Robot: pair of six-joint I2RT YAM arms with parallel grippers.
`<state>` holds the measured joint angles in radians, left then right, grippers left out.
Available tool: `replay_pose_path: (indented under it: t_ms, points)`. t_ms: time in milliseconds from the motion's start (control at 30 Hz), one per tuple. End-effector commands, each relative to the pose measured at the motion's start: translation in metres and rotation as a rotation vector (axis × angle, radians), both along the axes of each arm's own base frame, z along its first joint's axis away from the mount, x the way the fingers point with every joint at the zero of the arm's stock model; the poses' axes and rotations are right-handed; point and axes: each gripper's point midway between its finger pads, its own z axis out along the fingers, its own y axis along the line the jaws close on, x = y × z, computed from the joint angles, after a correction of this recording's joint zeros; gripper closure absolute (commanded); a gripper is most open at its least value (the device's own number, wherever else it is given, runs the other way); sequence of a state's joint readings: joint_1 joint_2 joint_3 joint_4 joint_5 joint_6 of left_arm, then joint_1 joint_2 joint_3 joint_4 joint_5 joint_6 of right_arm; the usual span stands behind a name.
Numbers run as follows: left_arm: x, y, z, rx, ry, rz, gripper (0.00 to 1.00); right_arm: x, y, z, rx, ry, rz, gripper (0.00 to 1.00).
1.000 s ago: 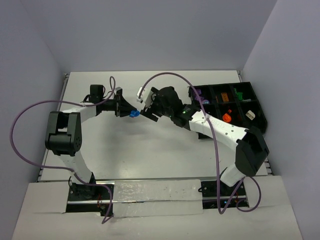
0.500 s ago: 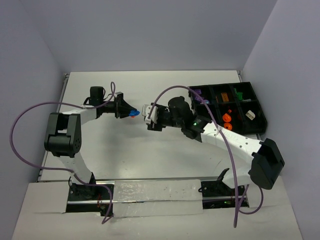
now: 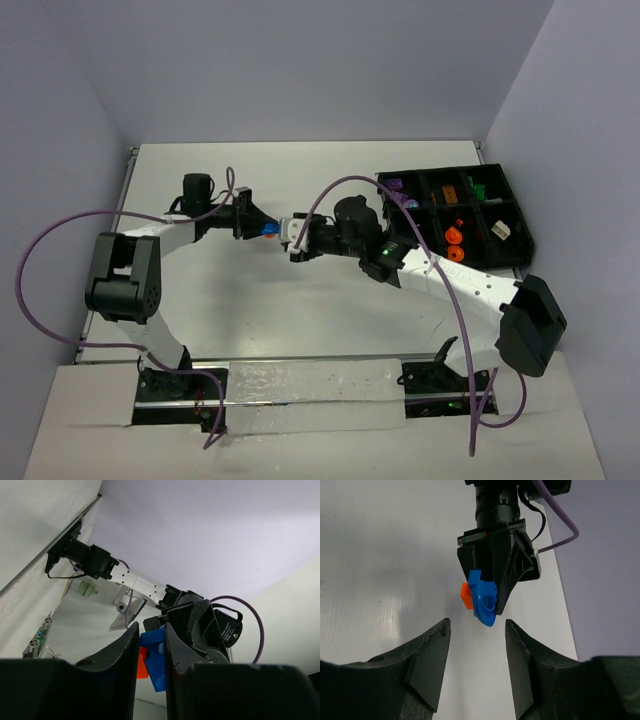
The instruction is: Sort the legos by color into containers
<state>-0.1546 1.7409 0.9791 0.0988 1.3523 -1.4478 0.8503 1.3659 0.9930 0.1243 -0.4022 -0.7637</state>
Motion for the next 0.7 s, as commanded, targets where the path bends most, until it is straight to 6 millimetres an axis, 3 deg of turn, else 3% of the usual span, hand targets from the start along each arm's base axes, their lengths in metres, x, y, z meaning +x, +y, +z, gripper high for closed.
replay_pose_path:
  t_ms: [0, 567, 667]
  points:
    - [-0.004, -0.003, 0.015, -0.005, -0.022, -0.011, 1.0, 0.006, 0.005, 0.014, 0.042, -0.097, -0.033, 0.46]
    - [-0.012, -0.012, 0.017, -0.015, -0.008, -0.029, 1.0, 0.011, 0.02, 0.008, 0.0, -0.17, -0.045, 0.53]
    - [-0.011, -0.013, 0.017, -0.015, -0.012, -0.032, 1.0, 0.01, 0.02, 0.009, 0.005, -0.199, -0.044, 0.58]
